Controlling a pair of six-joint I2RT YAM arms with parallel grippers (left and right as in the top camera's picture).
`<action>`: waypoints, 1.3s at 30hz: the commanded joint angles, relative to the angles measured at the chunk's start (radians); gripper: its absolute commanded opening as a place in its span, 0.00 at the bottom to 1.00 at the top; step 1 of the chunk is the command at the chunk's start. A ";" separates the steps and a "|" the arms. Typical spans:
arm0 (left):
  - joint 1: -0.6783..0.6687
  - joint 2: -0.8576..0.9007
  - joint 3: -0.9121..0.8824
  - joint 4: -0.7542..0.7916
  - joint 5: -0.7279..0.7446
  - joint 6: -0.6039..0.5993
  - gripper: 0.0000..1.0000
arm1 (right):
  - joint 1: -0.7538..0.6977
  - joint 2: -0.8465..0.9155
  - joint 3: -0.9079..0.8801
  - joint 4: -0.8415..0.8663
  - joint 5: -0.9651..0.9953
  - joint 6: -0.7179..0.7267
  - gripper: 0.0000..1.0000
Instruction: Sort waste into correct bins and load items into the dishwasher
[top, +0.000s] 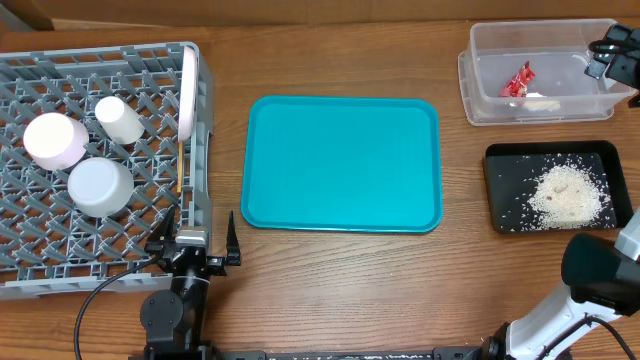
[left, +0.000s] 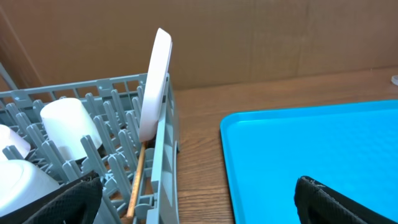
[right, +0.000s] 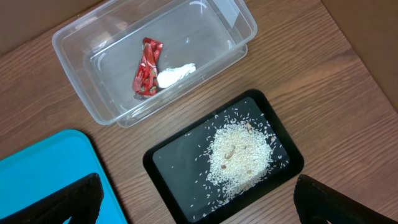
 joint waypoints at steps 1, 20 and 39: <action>0.006 -0.011 -0.003 -0.005 -0.021 -0.014 1.00 | -0.002 -0.006 0.006 0.002 0.003 0.000 1.00; 0.006 -0.011 -0.003 -0.005 -0.021 -0.014 1.00 | -0.002 -0.006 0.006 0.002 0.003 0.000 1.00; 0.006 -0.011 -0.003 -0.005 -0.021 -0.014 1.00 | 0.000 -0.240 0.006 0.005 0.003 0.000 1.00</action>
